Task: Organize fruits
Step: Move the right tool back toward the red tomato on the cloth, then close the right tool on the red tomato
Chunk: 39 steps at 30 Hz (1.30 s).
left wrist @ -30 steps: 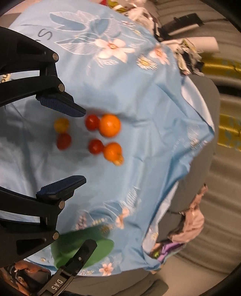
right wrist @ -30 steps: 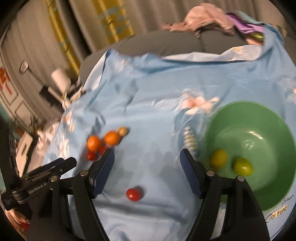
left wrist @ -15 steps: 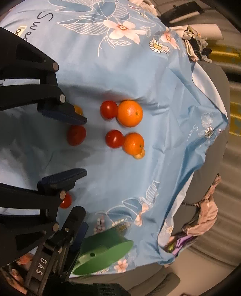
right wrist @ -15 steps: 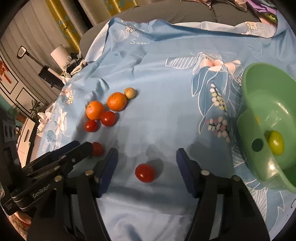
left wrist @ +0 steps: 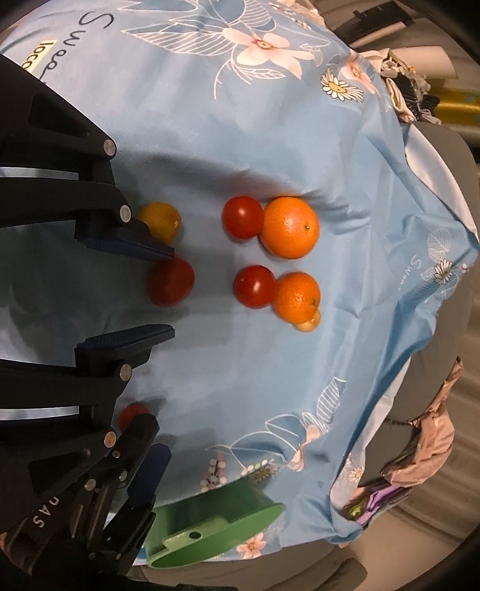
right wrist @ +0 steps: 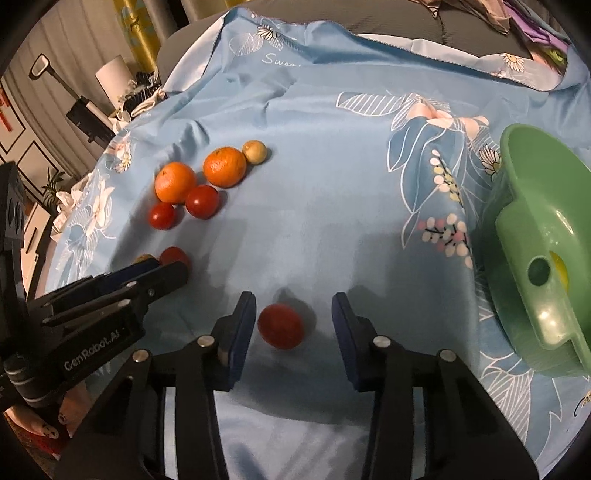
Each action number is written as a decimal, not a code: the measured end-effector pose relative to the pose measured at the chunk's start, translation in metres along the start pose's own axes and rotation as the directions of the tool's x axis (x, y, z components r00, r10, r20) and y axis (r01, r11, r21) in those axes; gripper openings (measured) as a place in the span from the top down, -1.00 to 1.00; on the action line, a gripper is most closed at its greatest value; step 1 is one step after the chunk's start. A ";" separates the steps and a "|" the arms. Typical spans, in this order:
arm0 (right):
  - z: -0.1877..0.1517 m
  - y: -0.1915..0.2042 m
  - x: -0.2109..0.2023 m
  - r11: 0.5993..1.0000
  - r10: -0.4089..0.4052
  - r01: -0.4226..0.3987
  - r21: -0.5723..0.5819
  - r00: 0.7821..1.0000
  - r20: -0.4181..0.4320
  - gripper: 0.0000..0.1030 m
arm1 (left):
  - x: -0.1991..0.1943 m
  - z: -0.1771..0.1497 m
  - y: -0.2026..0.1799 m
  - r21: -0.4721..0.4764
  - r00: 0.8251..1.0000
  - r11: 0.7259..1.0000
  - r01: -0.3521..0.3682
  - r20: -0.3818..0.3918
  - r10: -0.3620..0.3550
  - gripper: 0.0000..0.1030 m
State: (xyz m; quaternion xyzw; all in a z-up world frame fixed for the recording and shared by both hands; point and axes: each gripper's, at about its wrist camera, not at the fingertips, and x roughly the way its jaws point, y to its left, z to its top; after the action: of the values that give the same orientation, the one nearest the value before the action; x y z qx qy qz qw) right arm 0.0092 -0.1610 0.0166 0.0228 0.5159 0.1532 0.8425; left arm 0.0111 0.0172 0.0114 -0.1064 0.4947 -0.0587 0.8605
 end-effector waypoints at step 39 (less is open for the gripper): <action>0.013 0.006 -0.028 0.999 -0.020 0.014 0.033 0.987 0.158 0.47 | -0.038 0.010 0.005 -0.104 0.988 0.995 -0.011 0.154 0.027 0.51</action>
State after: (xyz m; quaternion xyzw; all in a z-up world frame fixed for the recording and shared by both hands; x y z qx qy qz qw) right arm 0.0075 -0.1620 0.0477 0.0440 0.4501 0.1355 0.8816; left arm 0.0010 0.0308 0.0469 -0.1500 0.4296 -0.0166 0.8903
